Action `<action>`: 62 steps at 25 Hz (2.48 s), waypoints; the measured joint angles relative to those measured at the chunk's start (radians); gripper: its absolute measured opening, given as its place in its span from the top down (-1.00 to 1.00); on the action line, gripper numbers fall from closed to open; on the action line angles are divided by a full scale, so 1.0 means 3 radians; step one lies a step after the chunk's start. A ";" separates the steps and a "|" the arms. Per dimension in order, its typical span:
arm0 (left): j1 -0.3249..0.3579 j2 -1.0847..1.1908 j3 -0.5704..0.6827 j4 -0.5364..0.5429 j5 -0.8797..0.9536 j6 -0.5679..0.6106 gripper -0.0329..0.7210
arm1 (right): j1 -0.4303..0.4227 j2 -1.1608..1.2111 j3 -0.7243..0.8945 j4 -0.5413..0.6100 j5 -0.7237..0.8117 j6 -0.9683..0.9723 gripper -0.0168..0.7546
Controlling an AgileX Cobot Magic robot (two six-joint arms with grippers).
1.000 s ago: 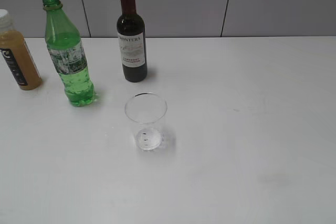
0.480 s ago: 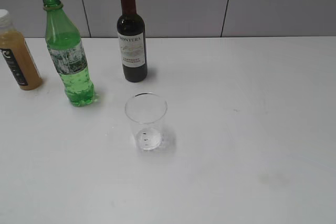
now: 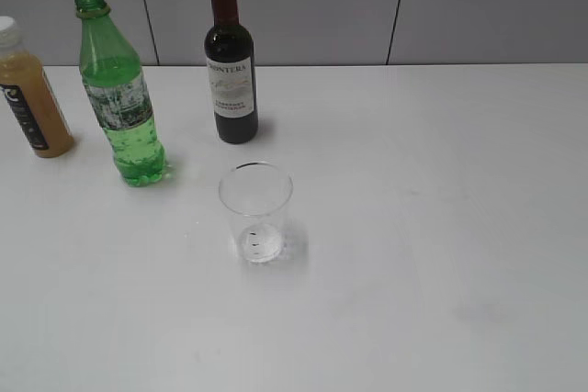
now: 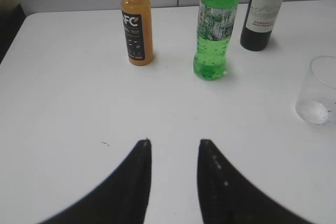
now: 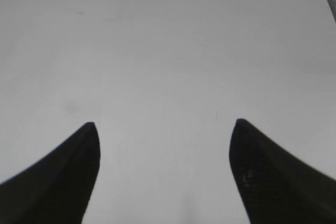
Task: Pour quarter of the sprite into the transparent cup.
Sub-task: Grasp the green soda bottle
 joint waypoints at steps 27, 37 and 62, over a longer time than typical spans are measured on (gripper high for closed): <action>0.0000 0.0000 0.0000 0.0000 0.0000 0.0000 0.28 | 0.0000 -0.0528 0.0005 -0.0003 0.0024 -0.0001 -0.56; 0.0000 0.0000 0.0000 0.0000 0.0000 0.0000 0.28 | 0.0000 -0.0528 0.0005 -0.0003 0.0024 -0.0001 -0.56; 0.0000 0.0000 0.0000 0.0000 0.0000 0.0000 0.28 | 0.0000 -0.0528 0.0005 -0.0003 0.0024 -0.0006 -0.56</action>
